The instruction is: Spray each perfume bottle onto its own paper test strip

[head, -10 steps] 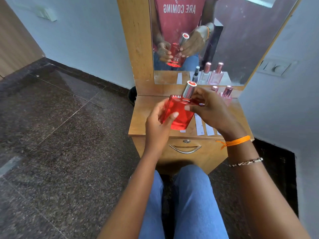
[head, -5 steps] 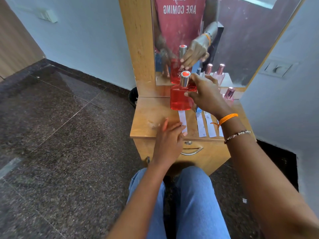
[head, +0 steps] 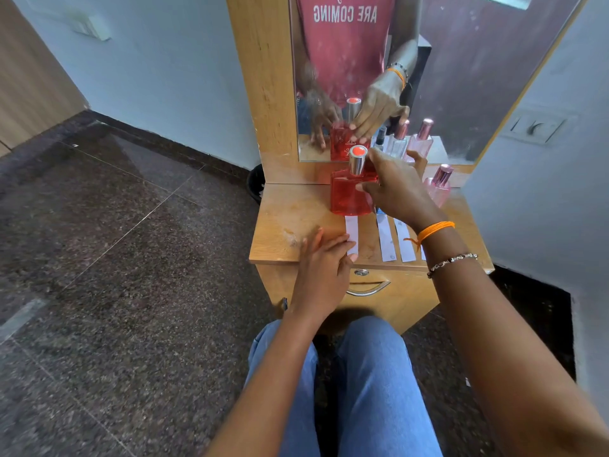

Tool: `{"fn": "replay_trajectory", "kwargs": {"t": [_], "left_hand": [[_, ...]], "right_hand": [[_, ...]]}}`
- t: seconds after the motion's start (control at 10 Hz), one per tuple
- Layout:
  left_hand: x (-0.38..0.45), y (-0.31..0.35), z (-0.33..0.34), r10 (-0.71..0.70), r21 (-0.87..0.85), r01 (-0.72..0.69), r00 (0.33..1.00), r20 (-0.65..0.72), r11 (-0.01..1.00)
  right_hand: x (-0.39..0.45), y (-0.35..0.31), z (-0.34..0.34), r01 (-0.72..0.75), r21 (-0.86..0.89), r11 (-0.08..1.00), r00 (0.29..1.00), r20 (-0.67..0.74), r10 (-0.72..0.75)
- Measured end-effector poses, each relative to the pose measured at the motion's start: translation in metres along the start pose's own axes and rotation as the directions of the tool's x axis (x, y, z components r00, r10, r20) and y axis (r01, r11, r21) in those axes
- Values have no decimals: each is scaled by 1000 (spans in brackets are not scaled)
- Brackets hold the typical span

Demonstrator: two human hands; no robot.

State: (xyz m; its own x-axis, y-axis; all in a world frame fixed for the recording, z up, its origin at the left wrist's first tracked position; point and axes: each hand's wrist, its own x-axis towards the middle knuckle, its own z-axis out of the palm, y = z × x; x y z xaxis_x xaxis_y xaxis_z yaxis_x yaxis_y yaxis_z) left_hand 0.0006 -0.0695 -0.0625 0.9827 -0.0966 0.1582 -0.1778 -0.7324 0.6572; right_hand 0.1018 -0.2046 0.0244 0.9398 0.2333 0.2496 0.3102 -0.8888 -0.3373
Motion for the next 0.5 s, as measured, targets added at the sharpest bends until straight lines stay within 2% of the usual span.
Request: {"fn": "replay_trajectory", "kwargs": {"t": [0.3, 0.4, 0.5], "left_hand": [[0, -1, 0, 0, 21, -1, 1000, 25, 1000], [-1, -2, 0, 16, 20, -16, 1000, 11, 1000], [0, 0, 0, -8, -9, 8, 1000, 17, 1000]], "right_hand": [[-2, 0, 2, -14, 7, 1000, 1000, -13, 14], [-8, 2, -2, -14, 47, 999, 997, -79, 18], [-21, 10, -11, -67, 96, 993, 977, -194, 85]]}}
